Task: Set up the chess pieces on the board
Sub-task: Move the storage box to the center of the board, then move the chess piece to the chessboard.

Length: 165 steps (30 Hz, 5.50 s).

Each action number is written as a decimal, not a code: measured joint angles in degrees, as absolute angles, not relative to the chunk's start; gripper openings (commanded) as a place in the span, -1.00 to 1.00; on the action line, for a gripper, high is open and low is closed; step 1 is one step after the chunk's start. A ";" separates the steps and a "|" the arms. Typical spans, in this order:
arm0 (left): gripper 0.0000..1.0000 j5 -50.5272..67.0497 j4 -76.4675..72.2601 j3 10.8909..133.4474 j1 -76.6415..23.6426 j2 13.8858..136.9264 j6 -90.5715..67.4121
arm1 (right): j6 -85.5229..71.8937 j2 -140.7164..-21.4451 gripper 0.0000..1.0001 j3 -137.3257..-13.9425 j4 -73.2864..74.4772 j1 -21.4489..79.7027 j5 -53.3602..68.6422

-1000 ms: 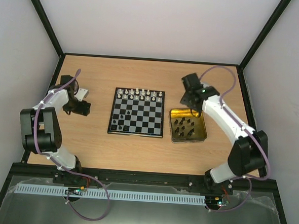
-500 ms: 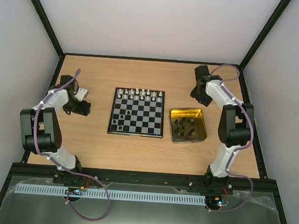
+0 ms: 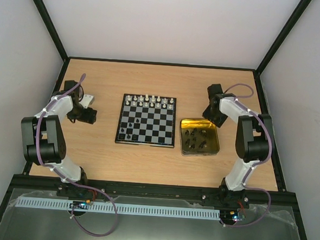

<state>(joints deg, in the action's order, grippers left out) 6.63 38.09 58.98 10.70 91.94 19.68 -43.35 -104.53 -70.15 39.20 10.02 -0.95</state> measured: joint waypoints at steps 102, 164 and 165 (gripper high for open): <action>-0.47 7.01 47.42 74.70 -24.58 103.81 23.92 | -32.25 -86.37 0.01 -73.21 46.04 26.52 -4.60; -0.78 6.48 46.02 74.61 -24.58 107.44 24.32 | -31.66 -86.91 -0.04 -73.21 46.02 25.26 -5.06; -0.80 6.50 46.02 74.56 -24.58 107.39 24.32 | -31.66 -86.91 -0.03 -73.21 46.02 25.26 -5.04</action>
